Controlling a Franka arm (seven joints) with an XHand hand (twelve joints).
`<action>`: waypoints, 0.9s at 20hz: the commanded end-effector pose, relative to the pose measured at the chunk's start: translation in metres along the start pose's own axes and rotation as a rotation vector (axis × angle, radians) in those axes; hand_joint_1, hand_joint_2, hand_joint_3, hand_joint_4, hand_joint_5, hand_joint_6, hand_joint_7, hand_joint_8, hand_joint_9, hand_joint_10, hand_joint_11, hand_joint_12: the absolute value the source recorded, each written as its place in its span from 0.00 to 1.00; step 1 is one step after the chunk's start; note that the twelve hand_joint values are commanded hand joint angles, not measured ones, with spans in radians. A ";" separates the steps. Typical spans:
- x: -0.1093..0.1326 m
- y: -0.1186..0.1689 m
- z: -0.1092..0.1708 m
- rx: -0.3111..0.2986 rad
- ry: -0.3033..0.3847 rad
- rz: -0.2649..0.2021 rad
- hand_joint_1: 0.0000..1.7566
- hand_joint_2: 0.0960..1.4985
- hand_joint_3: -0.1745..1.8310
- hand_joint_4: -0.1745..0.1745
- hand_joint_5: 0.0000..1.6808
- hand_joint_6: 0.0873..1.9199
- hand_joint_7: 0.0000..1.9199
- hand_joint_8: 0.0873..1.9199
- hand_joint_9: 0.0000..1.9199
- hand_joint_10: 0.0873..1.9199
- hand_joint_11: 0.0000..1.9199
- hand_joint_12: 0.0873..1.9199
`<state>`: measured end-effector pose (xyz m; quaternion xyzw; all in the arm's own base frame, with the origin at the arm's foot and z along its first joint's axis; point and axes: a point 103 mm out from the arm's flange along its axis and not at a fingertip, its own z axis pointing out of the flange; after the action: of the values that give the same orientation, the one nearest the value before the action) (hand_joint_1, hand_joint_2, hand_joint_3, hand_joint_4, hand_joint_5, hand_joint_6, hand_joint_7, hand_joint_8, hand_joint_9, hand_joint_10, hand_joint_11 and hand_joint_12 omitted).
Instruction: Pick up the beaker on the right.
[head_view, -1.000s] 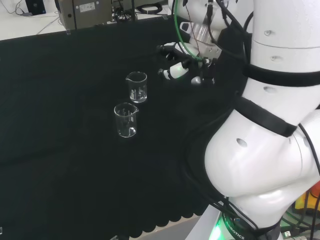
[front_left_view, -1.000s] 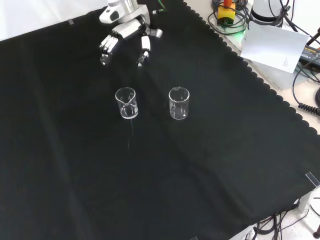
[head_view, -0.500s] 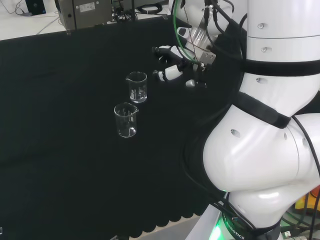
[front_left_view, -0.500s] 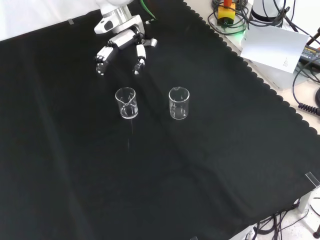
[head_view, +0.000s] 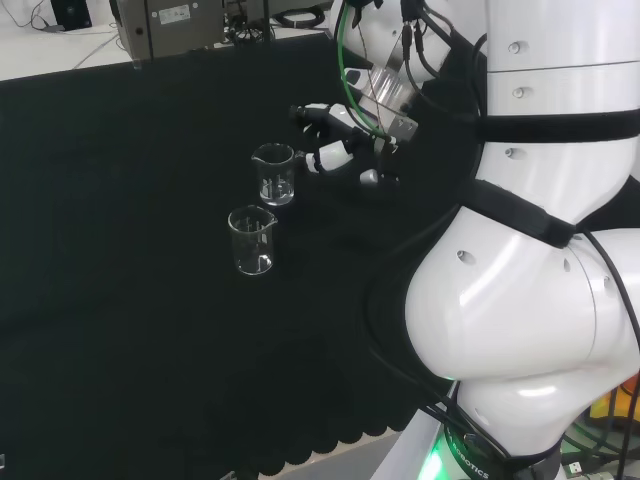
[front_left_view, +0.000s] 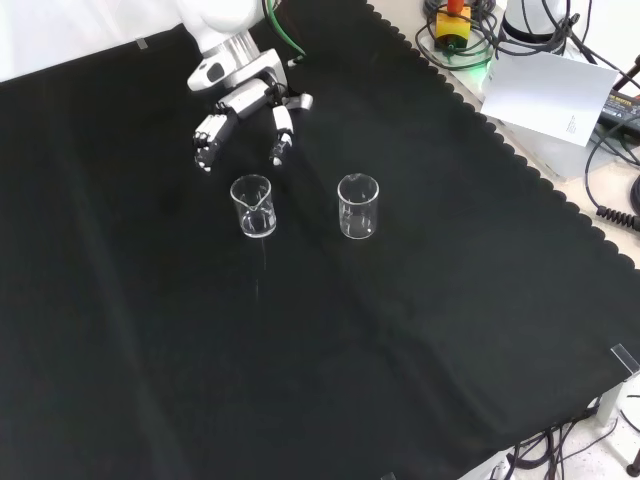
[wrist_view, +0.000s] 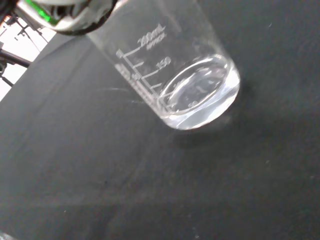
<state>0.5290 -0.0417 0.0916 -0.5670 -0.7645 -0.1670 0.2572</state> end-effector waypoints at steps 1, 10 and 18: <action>0.003 0.007 0.012 0.003 0.041 -0.018 0.46 0.32 0.41 0.36 0.21 0.00 0.12 0.32 0.23 0.30 0.10 0.70; 0.003 0.019 0.029 -0.005 0.130 -0.043 0.50 0.31 0.41 0.34 0.24 0.00 0.10 0.32 0.18 0.29 0.06 0.71; 0.007 0.026 0.040 0.012 0.146 -0.059 0.51 0.29 0.42 0.33 0.24 0.00 0.10 0.33 0.17 0.30 0.03 0.71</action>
<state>0.5438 -0.0112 0.0641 -0.5345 -0.7599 -0.2093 0.3051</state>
